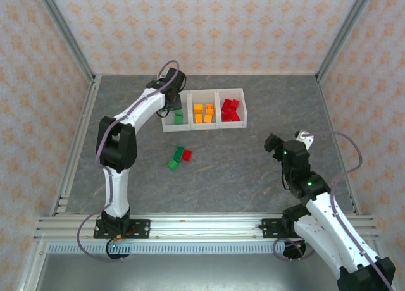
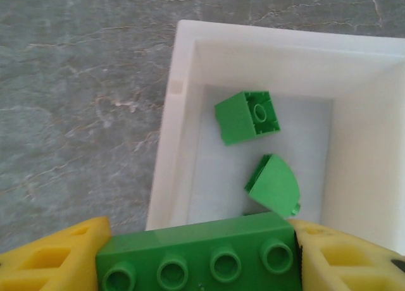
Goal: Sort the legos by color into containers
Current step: Place the lego in the container, then move the lego to the center of the table.
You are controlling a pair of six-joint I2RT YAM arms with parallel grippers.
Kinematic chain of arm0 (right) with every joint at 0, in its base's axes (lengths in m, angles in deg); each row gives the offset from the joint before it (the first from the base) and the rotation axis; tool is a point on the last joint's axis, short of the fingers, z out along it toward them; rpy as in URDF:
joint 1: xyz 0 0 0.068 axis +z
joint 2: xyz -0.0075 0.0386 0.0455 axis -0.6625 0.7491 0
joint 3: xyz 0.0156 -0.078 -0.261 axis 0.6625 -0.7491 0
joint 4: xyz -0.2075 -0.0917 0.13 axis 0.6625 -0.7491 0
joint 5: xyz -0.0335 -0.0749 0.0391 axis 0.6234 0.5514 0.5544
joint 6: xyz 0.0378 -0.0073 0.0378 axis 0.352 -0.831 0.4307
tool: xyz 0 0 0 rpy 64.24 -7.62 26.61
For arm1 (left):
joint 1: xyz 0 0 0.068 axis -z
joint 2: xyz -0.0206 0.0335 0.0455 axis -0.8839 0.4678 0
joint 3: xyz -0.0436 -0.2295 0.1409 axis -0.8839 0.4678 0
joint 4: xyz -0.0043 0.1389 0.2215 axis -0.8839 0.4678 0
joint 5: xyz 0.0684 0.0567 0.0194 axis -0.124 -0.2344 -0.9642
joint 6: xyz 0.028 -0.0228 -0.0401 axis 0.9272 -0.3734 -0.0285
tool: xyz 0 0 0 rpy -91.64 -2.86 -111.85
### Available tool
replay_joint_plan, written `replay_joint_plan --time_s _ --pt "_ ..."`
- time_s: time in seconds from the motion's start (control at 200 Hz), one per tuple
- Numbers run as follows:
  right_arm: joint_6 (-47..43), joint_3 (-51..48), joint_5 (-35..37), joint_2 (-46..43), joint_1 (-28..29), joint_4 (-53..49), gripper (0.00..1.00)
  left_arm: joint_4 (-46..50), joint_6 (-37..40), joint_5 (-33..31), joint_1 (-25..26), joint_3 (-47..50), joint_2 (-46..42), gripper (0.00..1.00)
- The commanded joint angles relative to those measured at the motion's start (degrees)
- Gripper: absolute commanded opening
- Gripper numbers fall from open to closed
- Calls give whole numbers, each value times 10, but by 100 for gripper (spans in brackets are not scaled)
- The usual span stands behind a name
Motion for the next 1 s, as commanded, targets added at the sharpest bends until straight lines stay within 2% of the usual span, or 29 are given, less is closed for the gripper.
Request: replay_joint_plan --time_s 0.0,0.315,0.516,0.606,0.996 --pt "-4 3 2 -3 1 -1 100 -5 21 39 4 -33 20 50" --pt "-6 2 4 3 1 1 100 6 27 32 -4 -121 86 55" --pt "-6 4 4 2 1 -2 100 25 35 8 -7 -185 133 73" --pt "-5 5 4 1 1 -3 100 23 37 1 -7 -196 145 76" --pt "-5 5 4 0 1 -4 100 10 40 -20 -7 -198 140 79"
